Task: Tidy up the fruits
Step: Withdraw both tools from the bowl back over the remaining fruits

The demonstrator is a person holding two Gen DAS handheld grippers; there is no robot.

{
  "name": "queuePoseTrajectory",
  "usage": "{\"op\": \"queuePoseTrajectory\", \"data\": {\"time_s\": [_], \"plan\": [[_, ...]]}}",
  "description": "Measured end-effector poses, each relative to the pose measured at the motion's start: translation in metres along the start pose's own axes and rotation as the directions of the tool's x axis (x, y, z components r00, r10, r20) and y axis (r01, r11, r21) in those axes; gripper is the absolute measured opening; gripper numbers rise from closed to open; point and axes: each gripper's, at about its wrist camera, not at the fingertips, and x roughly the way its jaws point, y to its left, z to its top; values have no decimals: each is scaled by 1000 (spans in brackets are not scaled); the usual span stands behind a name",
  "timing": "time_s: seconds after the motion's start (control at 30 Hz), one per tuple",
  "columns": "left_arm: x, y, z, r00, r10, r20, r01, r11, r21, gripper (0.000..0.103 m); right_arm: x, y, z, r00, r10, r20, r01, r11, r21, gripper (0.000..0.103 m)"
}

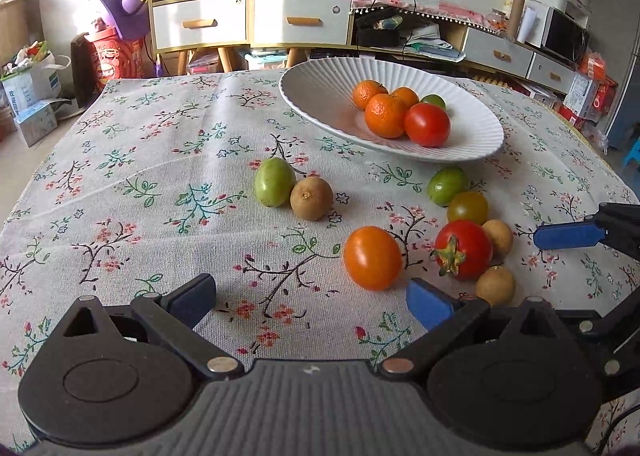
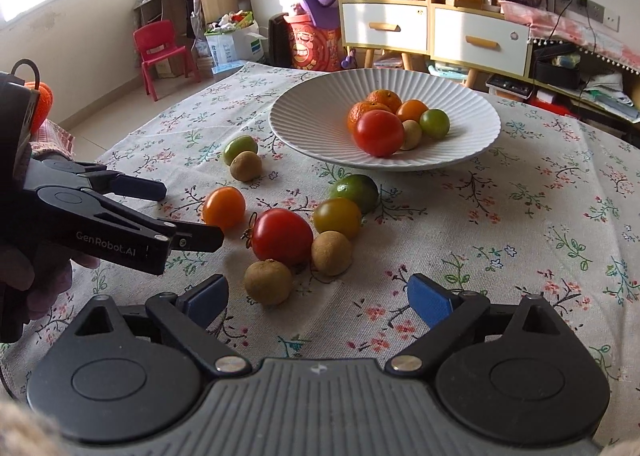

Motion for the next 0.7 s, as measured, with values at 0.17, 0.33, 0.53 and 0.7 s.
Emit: {"op": "queuePoseTrajectory", "data": {"time_s": [0.17, 0.33, 0.53, 0.7], "plan": [[1, -6, -5, 1000, -19, 23, 18, 998, 58, 97, 1, 12, -7, 1000, 24, -13, -25, 998, -63, 79], [3, -11, -5, 999, -42, 33, 39, 996, 85, 97, -2, 21, -10, 999, 29, -13, -31, 994, -102, 74], [4, -12, -1, 998, -59, 35, 56, 996, 67, 93, -4, 23, -11, 1000, 10, -6, -11, 994, -106, 62], [2, -13, 2, 996, -82, 36, 80, 995, 54, 79, -3, 23, -8, 1000, 8, -8, -9, 995, -104, 54]]}}
